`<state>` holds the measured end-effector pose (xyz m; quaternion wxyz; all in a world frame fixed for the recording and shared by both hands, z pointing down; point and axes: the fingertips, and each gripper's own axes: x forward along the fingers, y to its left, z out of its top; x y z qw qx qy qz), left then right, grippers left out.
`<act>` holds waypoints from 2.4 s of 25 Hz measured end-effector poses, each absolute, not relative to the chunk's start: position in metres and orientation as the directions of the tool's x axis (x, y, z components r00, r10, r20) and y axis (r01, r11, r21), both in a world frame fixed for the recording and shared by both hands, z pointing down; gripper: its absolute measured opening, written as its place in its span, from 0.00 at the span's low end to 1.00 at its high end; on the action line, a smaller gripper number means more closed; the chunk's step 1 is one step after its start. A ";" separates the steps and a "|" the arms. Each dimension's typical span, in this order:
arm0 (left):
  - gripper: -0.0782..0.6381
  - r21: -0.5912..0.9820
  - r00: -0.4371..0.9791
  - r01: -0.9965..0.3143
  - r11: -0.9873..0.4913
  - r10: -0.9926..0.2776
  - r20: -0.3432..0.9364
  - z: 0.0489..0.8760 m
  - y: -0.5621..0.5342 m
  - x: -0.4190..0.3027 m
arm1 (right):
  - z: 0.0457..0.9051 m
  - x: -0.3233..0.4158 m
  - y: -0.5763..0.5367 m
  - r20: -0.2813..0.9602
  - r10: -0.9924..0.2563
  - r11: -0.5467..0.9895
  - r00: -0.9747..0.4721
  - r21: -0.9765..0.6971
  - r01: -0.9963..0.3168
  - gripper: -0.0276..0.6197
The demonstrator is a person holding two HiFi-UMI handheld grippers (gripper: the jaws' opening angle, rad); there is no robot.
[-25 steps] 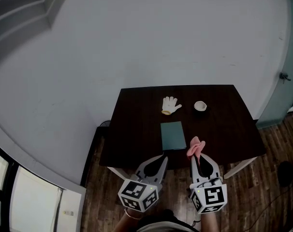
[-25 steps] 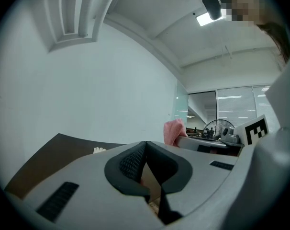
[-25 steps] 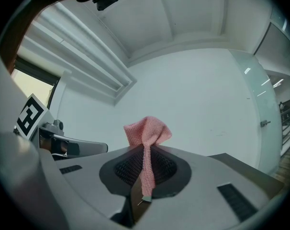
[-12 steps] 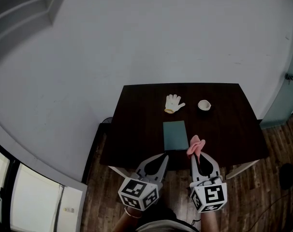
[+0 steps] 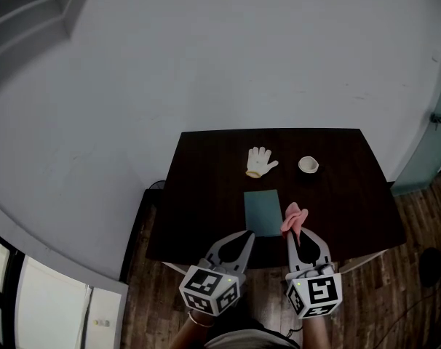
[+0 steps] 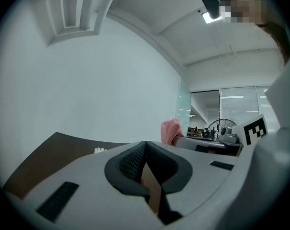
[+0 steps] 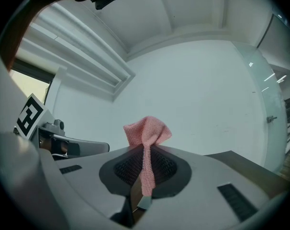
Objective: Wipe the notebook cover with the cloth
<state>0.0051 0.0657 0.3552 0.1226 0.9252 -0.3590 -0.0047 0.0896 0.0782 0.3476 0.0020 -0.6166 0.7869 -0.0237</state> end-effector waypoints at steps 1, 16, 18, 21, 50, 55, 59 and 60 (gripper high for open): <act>0.13 0.232 0.744 -0.661 -0.714 -0.663 0.081 0.356 0.060 0.005 | 0.348 0.088 0.072 0.030 -0.970 0.239 -0.240 -0.039 -0.970 0.10; 0.13 0.278 0.783 -0.618 -0.736 -0.608 0.131 0.387 -0.037 -0.007 | 0.369 0.069 -0.029 0.105 -0.967 0.234 -0.231 0.012 -0.972 0.11; 0.13 0.285 0.791 -0.609 -0.741 -0.595 0.143 0.394 -0.049 -0.010 | 0.373 0.066 -0.042 0.122 -0.967 0.230 -0.225 0.028 -0.973 0.11; 0.13 0.288 0.802 -0.596 -0.750 -0.574 0.165 0.408 -0.065 -0.014 | 0.380 0.062 -0.062 0.152 -0.965 0.225 -0.214 0.057 -0.973 0.11; 0.13 0.385 0.826 -0.562 -0.732 -0.469 0.313 0.507 -0.145 -0.017 | 0.467 0.036 -0.175 0.415 -0.866 0.415 -0.278 0.287 -0.863 0.11; 0.13 0.396 0.815 -0.578 -0.714 -0.474 0.334 0.524 -0.150 -0.012 | 0.481 0.040 -0.189 0.457 -0.834 0.482 -0.309 0.331 -0.811 0.11; 0.13 0.401 0.799 -0.599 -0.693 -0.488 0.351 0.536 -0.157 -0.012 | 0.497 0.040 -0.200 0.499 -0.802 0.535 -0.328 0.357 -0.766 0.11; 0.13 0.401 0.796 -0.603 -0.689 -0.490 0.355 0.539 -0.159 -0.012 | 0.501 0.039 -0.203 0.508 -0.794 0.549 -0.335 0.361 -0.754 0.11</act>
